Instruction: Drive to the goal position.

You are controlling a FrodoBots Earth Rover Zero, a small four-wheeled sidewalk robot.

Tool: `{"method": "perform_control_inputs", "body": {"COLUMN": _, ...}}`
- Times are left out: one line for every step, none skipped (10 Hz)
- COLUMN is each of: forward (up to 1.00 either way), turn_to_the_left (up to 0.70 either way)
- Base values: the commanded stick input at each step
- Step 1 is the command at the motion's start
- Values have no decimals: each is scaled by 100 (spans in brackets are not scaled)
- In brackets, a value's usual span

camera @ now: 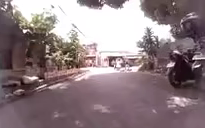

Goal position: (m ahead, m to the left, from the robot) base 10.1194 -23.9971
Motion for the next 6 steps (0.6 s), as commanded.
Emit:
{"method": "perform_control_inputs", "body": {"forward": 100, "turn_to_the_left": 0}}
{"method": "perform_control_inputs", "body": {"forward": 100, "turn_to_the_left": 0}}
{"method": "perform_control_inputs", "body": {"forward": 100, "turn_to_the_left": 0}}
{"method": "perform_control_inputs", "body": {"forward": 100, "turn_to_the_left": 0}}
{"method": "perform_control_inputs", "body": {"forward": 100, "turn_to_the_left": 0}}
{"method": "perform_control_inputs", "body": {"forward": 100, "turn_to_the_left": 0}}
